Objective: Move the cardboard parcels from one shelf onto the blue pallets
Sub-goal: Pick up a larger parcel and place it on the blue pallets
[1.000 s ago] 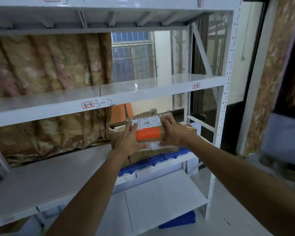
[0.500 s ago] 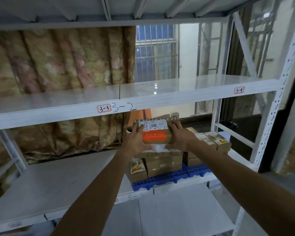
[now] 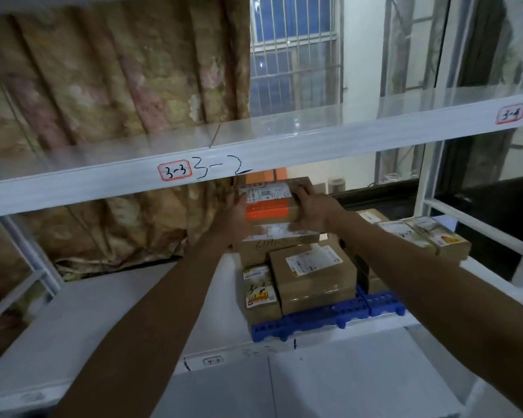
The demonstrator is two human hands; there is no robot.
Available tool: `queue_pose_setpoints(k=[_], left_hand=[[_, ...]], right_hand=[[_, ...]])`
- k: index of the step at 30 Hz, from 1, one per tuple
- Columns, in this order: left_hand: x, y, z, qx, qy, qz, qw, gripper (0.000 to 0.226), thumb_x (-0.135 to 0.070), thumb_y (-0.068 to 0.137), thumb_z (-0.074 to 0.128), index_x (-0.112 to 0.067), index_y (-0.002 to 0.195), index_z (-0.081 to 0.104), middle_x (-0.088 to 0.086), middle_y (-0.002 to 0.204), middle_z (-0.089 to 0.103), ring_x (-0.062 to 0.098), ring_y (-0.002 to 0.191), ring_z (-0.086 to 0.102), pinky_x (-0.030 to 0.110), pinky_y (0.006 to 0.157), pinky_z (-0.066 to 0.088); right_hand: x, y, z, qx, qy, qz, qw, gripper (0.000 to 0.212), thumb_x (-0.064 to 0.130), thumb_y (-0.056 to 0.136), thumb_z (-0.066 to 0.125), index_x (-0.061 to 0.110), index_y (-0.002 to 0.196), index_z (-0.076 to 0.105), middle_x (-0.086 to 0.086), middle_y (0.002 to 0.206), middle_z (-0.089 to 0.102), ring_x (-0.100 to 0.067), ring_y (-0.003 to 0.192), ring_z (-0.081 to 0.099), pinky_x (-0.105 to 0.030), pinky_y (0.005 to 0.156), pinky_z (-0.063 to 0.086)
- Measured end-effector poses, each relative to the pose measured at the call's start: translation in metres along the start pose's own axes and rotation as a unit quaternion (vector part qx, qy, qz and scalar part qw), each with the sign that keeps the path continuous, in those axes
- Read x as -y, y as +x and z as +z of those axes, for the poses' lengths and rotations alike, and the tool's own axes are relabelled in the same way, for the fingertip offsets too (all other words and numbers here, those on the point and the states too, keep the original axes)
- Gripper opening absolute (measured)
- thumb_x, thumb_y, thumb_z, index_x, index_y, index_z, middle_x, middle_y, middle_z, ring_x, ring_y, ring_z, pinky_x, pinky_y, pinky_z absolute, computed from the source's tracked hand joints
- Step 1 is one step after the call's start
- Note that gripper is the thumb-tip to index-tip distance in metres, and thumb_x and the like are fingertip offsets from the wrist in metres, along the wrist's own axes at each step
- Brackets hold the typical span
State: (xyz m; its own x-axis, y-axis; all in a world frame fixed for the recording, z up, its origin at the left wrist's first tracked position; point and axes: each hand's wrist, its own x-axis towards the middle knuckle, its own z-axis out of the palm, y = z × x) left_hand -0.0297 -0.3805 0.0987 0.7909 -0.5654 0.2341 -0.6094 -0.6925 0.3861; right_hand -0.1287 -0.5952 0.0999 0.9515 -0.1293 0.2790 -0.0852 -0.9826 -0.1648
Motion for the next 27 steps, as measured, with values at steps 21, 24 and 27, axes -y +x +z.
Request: queue_pose_setpoints(k=[21, 24, 27], left_hand=[[0.032, 0.058, 0.055, 0.011, 0.071, -0.027, 0.997, 0.116, -0.067, 0.072, 0.078, -0.015, 0.158, 0.02, 0.009, 0.166, 0.016, 0.034, 0.143, 0.037, 0.043, 0.11, 0.038], [0.034, 0.063, 0.055, 0.018, 0.082, -0.023, 0.996, 0.12, -0.07, 0.07, 0.077, -0.014, 0.158, 0.019, 0.009, 0.167, 0.011, 0.034, 0.145, 0.033, 0.045, 0.112, 0.036], [0.033, 0.065, 0.051, 0.023, 0.078, -0.022, 0.996, 0.117, -0.067, 0.071, 0.079, -0.013, 0.157, 0.021, 0.01, 0.165, 0.015, 0.032, 0.145, 0.033, 0.044, 0.111, 0.036]], right_hand=[[-0.043, 0.077, 0.068, 0.048, -0.004, -0.029, 0.998, 0.101, 0.063, 0.069, 0.076, 0.021, 0.147, 0.028, -0.01, 0.15, 0.029, -0.038, 0.111, 0.059, -0.05, 0.091, 0.053], [-0.047, 0.078, 0.069, 0.048, -0.007, -0.035, 0.998, 0.102, 0.066, 0.068, 0.075, 0.02, 0.147, 0.029, -0.01, 0.149, 0.031, -0.036, 0.11, 0.059, -0.05, 0.091, 0.053], [-0.046, 0.08, 0.066, 0.046, -0.015, -0.042, 0.998, 0.098, 0.066, 0.069, 0.074, 0.02, 0.145, 0.032, -0.009, 0.145, 0.036, -0.034, 0.11, 0.059, -0.047, 0.091, 0.052]])
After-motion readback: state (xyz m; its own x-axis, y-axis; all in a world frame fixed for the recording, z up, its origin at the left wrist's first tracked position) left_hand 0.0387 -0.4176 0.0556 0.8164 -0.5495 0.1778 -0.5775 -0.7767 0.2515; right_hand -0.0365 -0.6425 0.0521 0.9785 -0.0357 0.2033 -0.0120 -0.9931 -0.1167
